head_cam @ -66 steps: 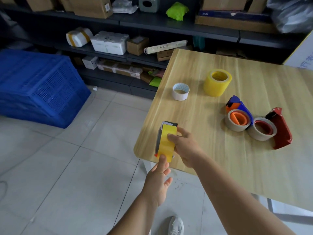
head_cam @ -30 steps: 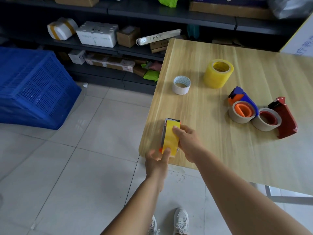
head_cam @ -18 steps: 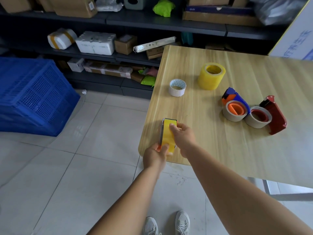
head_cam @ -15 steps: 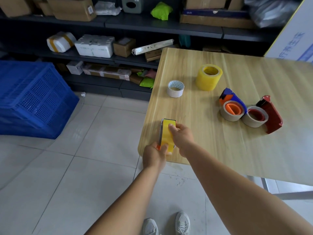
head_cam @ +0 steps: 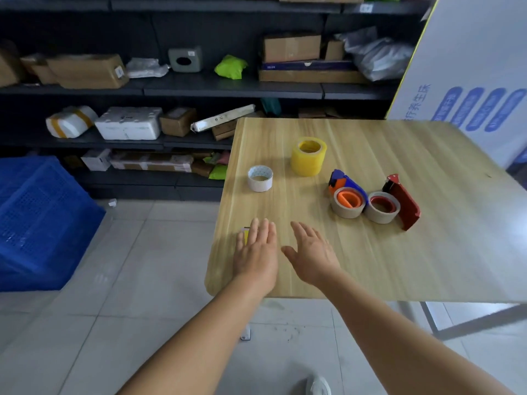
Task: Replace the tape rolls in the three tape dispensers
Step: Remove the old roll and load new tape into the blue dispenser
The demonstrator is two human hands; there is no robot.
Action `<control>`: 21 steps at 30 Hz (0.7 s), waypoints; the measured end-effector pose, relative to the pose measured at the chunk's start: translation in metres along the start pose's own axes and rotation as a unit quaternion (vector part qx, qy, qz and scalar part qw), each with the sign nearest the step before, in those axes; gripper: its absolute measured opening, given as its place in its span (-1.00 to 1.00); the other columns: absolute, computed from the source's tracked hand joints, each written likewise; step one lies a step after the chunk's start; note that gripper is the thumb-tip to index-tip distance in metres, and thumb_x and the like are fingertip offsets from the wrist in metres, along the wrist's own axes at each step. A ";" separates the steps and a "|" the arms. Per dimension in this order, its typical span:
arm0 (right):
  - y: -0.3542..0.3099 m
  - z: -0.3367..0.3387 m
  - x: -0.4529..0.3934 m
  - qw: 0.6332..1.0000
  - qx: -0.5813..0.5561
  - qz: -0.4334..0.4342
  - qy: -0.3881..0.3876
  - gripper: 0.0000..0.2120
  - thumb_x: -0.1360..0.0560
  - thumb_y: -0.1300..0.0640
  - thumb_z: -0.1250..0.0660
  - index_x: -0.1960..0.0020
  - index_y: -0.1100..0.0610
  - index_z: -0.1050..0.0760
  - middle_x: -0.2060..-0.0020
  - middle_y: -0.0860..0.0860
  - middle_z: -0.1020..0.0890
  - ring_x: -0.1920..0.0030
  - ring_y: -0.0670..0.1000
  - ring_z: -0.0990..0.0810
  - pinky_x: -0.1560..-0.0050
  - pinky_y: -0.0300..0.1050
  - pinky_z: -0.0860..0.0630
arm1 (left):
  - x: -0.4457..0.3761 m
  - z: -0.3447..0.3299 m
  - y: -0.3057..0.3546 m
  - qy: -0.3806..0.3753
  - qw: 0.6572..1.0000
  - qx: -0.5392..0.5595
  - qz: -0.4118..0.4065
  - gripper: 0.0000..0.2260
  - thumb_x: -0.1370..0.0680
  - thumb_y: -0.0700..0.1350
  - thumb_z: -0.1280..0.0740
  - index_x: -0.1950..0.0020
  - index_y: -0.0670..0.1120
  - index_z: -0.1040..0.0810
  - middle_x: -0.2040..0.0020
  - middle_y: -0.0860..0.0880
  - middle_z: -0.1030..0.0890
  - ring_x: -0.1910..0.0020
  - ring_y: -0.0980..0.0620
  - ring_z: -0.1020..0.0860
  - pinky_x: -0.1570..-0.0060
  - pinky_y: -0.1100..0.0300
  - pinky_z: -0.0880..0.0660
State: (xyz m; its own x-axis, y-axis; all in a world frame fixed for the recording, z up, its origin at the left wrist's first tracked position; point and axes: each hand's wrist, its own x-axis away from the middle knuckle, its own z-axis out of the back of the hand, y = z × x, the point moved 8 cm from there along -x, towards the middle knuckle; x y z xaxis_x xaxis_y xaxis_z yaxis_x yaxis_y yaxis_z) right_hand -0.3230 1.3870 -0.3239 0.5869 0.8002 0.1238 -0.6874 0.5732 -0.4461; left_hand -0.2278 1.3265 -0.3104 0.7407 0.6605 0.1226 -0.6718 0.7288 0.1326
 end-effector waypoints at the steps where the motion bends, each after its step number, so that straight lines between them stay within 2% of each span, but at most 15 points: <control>1: 0.010 0.006 -0.001 1.000 0.004 -0.006 0.003 -0.37 -0.57 -0.11 -0.18 -0.54 0.03 -0.02 -0.52 -0.03 -0.16 -0.50 0.03 -0.10 -0.45 -0.02 -0.08 | -0.006 -0.001 0.009 -0.005 1.000 -0.009 -0.013 -0.32 -0.61 -0.22 -0.20 -0.56 -0.10 0.20 -0.58 -0.03 0.19 -0.54 -0.04 0.26 -0.47 -0.03 0.20; 8: 0.091 0.048 -0.030 0.999 0.028 -0.031 0.027 -0.35 -0.55 -0.11 -0.22 -0.53 0.06 -0.06 -0.52 -0.01 -0.17 -0.51 0.03 -0.07 -0.46 -0.03 -0.06 | -0.063 -0.008 0.084 -0.028 0.997 -0.024 -0.072 -0.30 -0.58 -0.24 -0.22 -0.56 -0.08 0.16 -0.59 -0.01 0.13 -0.55 -0.02 0.18 -0.48 -0.01 0.16; 15: 0.166 0.080 -0.085 0.999 0.034 -0.024 0.009 -0.40 -0.52 -0.10 -0.26 -0.49 0.05 -0.18 -0.45 -0.01 -0.30 -0.47 0.05 -0.19 -0.42 -0.01 -0.16 | -0.136 -0.028 0.149 -0.072 0.995 -0.027 -0.064 -0.35 -0.60 -0.20 -0.19 -0.57 -0.06 0.14 -0.59 -0.02 0.08 -0.56 -0.03 0.12 -0.50 -0.03 0.11; 21: 0.202 0.081 -0.129 0.999 0.035 -0.009 -0.037 -0.48 -0.53 -0.03 -0.24 -0.45 0.05 -0.24 -0.45 -0.01 -0.29 -0.46 0.06 -0.20 -0.41 0.00 -0.16 | -0.173 -0.053 0.176 -0.123 0.991 -0.011 -0.053 -0.35 -0.59 -0.25 -0.18 -0.57 -0.01 0.09 -0.59 0.01 0.06 -0.56 -0.02 0.10 -0.51 -0.04 0.09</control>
State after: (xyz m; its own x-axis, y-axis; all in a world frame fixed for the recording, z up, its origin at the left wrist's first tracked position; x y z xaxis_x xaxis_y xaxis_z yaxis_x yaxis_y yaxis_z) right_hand -0.5721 1.4139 -0.3576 0.5675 0.7995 0.1969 -0.7076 0.5958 -0.3798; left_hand -0.4740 1.3502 -0.3606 0.7830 0.5175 0.3450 -0.5876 0.7974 0.1374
